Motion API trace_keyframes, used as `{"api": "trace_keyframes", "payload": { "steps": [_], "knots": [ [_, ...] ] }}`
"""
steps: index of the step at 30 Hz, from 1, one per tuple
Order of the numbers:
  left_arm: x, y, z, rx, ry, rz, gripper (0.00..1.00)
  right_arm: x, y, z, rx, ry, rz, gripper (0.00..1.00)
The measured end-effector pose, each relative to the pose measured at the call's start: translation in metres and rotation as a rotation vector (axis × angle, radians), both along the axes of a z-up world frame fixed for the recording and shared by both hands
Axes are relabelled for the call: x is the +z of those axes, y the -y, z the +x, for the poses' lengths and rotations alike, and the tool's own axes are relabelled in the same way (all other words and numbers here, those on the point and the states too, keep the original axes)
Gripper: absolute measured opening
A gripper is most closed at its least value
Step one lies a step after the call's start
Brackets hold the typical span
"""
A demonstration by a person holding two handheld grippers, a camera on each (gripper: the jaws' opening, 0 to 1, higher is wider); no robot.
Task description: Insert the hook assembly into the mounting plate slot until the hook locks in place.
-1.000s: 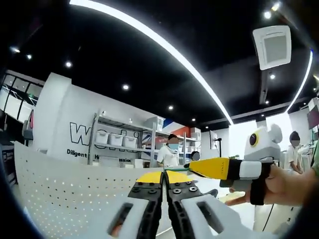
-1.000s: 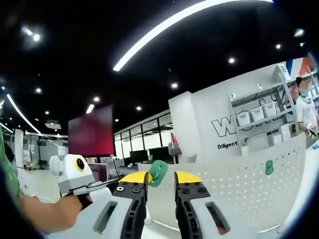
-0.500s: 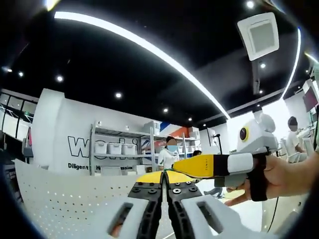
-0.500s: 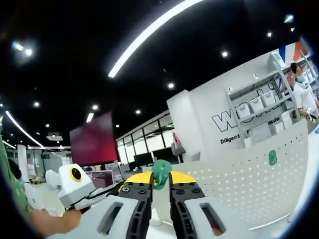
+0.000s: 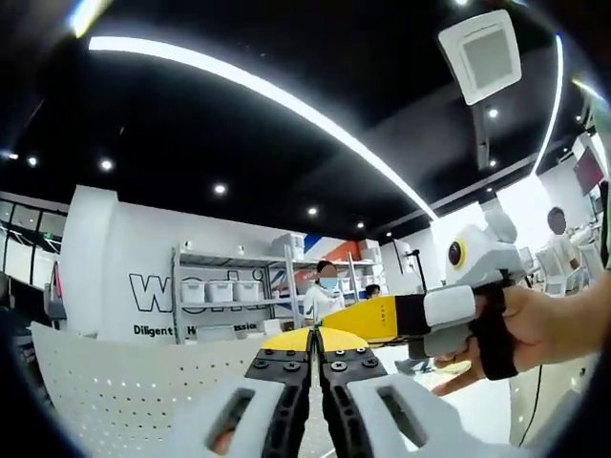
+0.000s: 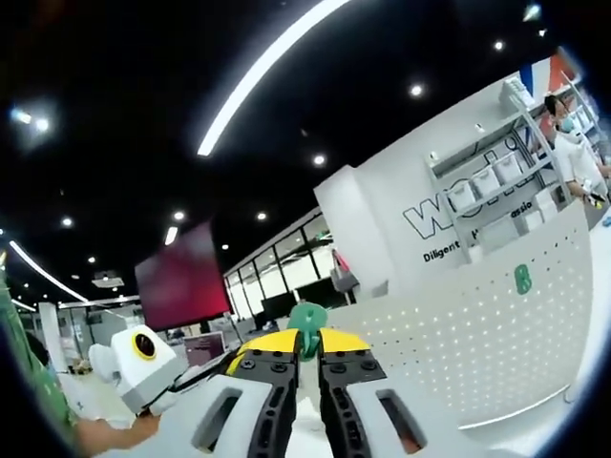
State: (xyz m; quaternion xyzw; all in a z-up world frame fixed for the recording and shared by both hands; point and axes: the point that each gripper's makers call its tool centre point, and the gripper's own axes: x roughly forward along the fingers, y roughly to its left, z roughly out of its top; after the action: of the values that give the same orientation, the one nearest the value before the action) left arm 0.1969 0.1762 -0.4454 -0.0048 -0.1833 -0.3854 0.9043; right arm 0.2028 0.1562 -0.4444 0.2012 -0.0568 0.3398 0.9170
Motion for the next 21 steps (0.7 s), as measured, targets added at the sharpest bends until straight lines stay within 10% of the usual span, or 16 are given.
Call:
{"api": "trace_keyframes", "payload": {
  "steps": [21],
  "knots": [
    [-0.0039, 0.0026, 0.002, 0.005, 0.035, 0.051, 0.03, -0.0025, 0.0007, 0.0001, 0.035, -0.032, 0.052, 0.01]
  ]
}}
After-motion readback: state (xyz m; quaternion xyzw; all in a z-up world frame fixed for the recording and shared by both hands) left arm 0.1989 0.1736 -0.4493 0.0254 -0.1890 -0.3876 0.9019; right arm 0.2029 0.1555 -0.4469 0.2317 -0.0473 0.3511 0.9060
